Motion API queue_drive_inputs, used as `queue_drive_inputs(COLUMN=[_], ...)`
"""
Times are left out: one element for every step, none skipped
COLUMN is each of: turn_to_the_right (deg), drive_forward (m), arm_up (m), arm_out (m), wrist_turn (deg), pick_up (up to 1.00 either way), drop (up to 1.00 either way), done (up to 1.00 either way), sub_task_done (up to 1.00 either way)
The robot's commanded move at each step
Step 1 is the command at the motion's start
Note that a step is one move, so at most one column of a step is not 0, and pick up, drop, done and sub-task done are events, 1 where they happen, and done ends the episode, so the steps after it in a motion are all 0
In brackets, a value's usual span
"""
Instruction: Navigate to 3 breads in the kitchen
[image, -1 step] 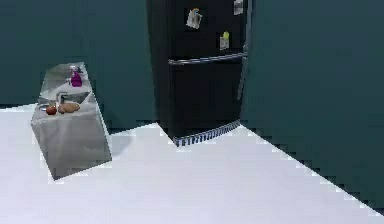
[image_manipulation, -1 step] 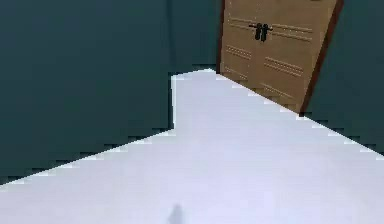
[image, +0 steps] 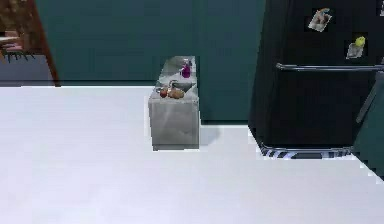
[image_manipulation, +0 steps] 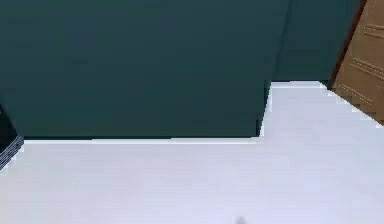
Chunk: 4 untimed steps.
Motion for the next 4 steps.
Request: queue_drive_inputs(turn_to_the_right=[0.0, -6.0, 0.0, 0.0], drive_forward=[1.00, 0.00, 0.20, 0.00], arm_up=[0.00, 0.00, 0.00, 0.00], arm_out=[0.00, 0.00, 0.00, 0.00], wrist_turn=[0.0, 0.0, 0.0, 0.0], pick_up=[0.00, 0.00, 0.00, 0.00], drop=[0.00, 0.00, 0.00, 0.00], done=[0.00, 0.00, 0.00, 0.00], sub_task_done=[0.00, 0.00, 0.00, 1.00])
